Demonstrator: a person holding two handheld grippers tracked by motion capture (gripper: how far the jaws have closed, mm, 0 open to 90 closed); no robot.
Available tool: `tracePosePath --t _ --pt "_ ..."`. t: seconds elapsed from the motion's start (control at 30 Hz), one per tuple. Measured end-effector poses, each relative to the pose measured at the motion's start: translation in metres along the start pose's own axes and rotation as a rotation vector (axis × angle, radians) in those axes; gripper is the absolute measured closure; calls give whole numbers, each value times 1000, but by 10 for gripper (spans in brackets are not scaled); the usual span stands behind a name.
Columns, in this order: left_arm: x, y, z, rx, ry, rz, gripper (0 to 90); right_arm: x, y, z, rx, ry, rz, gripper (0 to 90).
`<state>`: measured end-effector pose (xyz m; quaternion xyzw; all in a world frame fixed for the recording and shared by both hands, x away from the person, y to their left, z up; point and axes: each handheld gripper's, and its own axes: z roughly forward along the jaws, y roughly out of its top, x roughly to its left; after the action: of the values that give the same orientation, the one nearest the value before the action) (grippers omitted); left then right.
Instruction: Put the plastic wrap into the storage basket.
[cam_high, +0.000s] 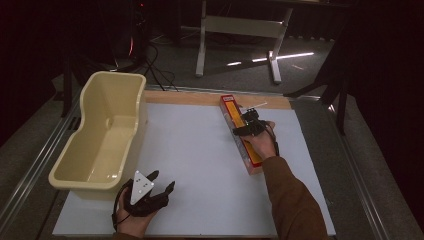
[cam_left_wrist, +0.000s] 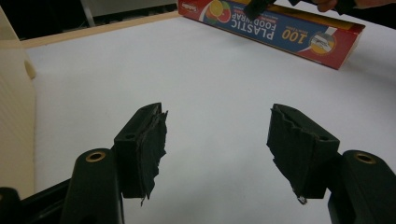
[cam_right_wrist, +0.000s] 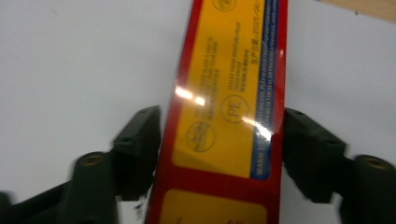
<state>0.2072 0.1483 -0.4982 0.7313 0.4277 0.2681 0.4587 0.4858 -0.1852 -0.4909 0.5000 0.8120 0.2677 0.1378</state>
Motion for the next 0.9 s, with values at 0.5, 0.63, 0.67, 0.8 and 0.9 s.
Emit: tracePosePath --t 0.5,0.63,0.67,0.8,0.9 --pt "3 -1 -2 -6 8 -18 364 19 -40 -36 131 48 -101 378" --pt "-1 0 0 -1 4 -1 364 28 -66 -55 156 60 -128 379" --pt "-2 0 0 0 3 4 364 34 -76 -64 185 57 -159 378" --pt "-2 0 1 3 4 6 364 44 -90 -78 268 88 -228 364" --pt "-1 0 1 4 3 5 364 45 -86 -77 282 102 -239 271"
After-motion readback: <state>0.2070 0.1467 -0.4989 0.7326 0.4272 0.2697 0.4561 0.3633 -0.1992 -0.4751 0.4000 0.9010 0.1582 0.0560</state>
